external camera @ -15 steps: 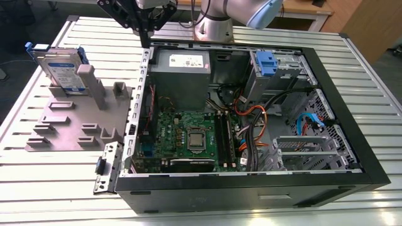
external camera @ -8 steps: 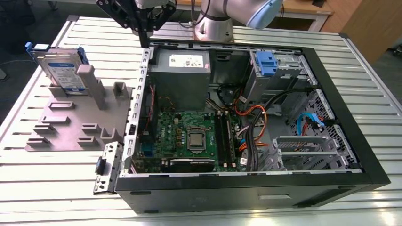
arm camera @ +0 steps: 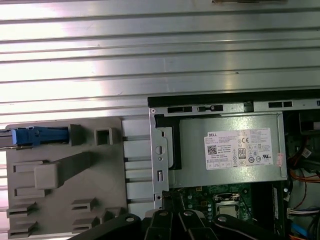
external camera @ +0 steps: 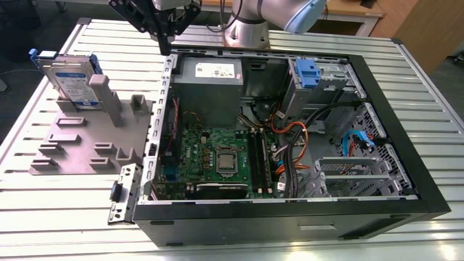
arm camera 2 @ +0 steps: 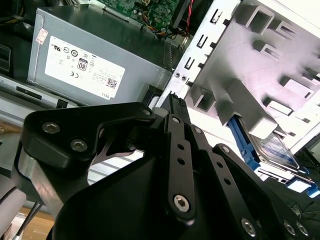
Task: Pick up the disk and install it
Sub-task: 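Reach for the disk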
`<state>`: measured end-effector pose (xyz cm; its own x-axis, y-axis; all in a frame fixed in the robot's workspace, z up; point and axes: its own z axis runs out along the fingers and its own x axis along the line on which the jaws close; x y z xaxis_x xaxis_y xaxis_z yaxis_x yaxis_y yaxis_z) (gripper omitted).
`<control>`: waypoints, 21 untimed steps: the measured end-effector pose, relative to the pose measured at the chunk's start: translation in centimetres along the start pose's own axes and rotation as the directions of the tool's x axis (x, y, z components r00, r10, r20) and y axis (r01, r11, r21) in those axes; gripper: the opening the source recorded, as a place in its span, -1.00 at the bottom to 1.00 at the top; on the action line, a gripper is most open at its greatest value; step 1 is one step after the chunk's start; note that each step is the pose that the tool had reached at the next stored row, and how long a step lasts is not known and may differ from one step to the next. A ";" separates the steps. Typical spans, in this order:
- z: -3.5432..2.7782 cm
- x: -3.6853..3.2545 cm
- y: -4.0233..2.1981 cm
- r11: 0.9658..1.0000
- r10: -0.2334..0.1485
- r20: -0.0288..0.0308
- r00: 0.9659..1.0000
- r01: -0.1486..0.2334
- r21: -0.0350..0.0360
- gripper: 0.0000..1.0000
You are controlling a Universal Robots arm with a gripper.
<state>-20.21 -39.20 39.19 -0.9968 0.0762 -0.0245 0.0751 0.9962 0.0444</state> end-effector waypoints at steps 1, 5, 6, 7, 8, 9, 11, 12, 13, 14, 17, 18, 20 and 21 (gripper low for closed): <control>0.00 0.04 0.00 1.000 0.000 0.000 1.000 0.000 0.000 -0.79; 0.00 0.21 -0.01 1.000 0.000 0.000 1.000 0.000 0.000 -0.79; 0.00 0.25 -0.02 1.000 0.000 0.000 1.000 0.000 0.000 -0.79; 0.00 0.30 -0.02 1.000 0.000 0.000 1.000 0.000 0.000 -0.79; 0.00 0.34 -0.03 1.000 0.000 0.000 1.000 0.000 0.000 -0.79; 0.00 0.39 -0.03 1.000 0.000 0.000 1.000 0.000 0.000 -0.79; 0.00 0.46 -0.03 1.000 0.000 0.000 1.000 0.000 0.000 -0.79; 0.00 0.48 -0.04 1.000 0.000 0.000 1.000 0.000 0.000 -0.79; -0.01 0.49 -0.04 1.000 0.000 0.000 1.000 0.000 0.000 -0.79; 0.01 0.62 -0.05 1.000 0.000 0.000 1.000 0.000 0.000 -0.79; 0.01 0.72 -0.05 1.000 0.000 0.000 1.000 0.000 0.000 -0.79; 0.01 0.72 -0.05 1.000 0.000 0.000 1.000 0.000 0.000 -0.79; 0.01 0.72 -0.05 1.000 0.000 0.000 1.000 0.000 0.000 -0.79; 0.01 0.72 -0.05 1.000 0.000 0.000 1.000 0.000 0.000 -0.79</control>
<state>-20.93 -39.20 39.16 -0.9968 0.0762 -0.0244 0.0751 0.9962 0.0444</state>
